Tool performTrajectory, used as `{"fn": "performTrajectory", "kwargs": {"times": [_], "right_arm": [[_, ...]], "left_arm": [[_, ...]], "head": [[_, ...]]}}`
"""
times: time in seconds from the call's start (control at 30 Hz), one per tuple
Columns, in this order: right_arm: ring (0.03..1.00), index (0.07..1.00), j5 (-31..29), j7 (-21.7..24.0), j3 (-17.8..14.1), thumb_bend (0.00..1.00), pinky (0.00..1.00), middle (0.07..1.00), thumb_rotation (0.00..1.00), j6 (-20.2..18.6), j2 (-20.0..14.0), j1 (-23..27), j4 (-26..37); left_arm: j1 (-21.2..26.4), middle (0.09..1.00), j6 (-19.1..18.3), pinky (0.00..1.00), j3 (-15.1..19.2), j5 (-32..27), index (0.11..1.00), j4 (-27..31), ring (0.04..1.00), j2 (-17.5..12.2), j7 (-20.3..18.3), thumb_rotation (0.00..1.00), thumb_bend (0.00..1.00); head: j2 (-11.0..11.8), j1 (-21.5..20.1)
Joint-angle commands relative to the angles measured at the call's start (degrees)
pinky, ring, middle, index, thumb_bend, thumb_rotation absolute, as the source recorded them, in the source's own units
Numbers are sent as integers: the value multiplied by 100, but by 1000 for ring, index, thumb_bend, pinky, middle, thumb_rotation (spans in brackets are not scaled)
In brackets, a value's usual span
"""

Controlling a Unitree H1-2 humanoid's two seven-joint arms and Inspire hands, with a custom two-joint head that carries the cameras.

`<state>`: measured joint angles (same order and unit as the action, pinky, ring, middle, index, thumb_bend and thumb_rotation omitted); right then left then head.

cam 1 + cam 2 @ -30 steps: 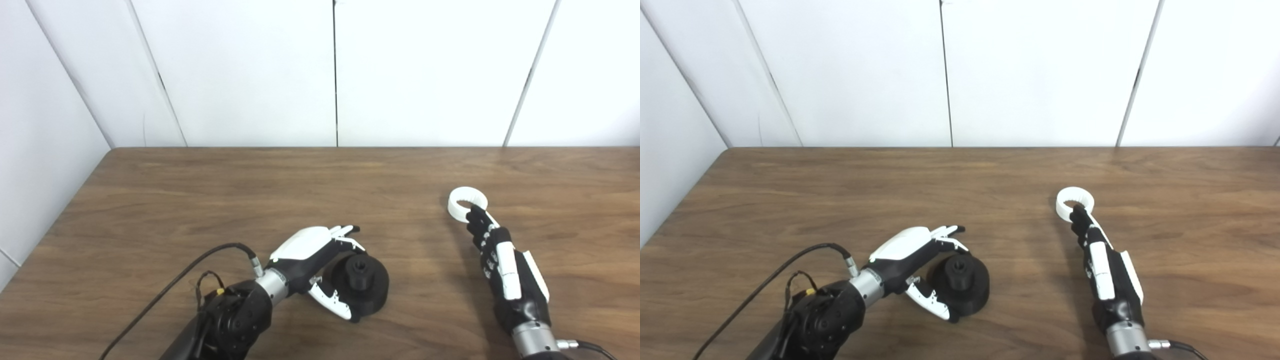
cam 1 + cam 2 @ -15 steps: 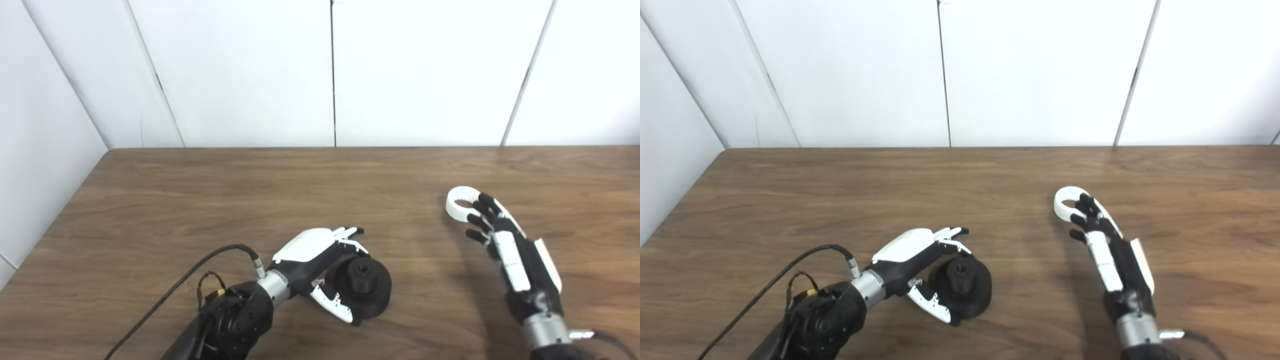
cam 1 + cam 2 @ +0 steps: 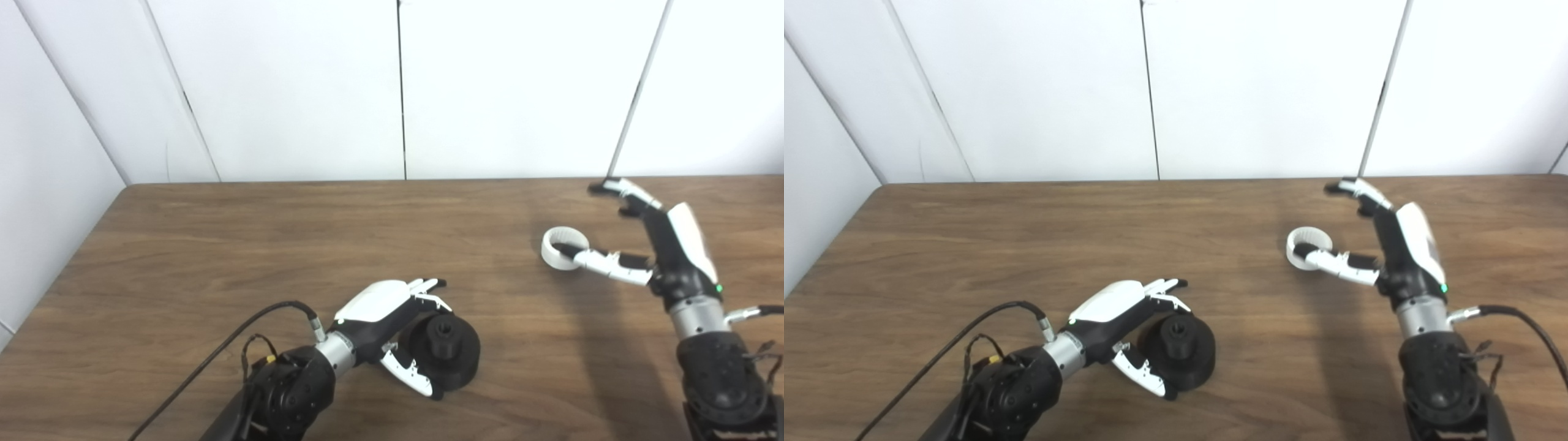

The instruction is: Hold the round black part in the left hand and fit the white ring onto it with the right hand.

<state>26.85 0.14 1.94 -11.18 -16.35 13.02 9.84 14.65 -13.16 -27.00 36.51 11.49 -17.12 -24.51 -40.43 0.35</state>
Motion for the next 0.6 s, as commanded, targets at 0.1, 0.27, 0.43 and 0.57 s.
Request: {"fn": "performTrajectory", "kwargs": {"times": [0.1,0.27,0.43,0.57], "right_arm": [[895,750,196,31,123,855,771,896,321,125,-165,416,-254],[926,745,243,98,240,878,820,906,306,177,-220,566,-589],[972,741,388,313,411,901,946,928,317,-3,-318,705,-777],[983,730,489,372,503,930,998,925,309,-10,-374,792,-918]], "left_arm": [[56,1000,57,946,17,113,694,-97,1000,-59,-16,212,893],[46,997,65,939,36,88,691,-102,1000,-44,-20,217,897],[52,998,64,946,36,100,692,-96,1000,-51,-38,208,894],[43,997,67,943,41,105,693,-81,1000,-54,-43,212,896]], "head": [[9,-17],[9,-17],[0,-4],[3,-10]]}}
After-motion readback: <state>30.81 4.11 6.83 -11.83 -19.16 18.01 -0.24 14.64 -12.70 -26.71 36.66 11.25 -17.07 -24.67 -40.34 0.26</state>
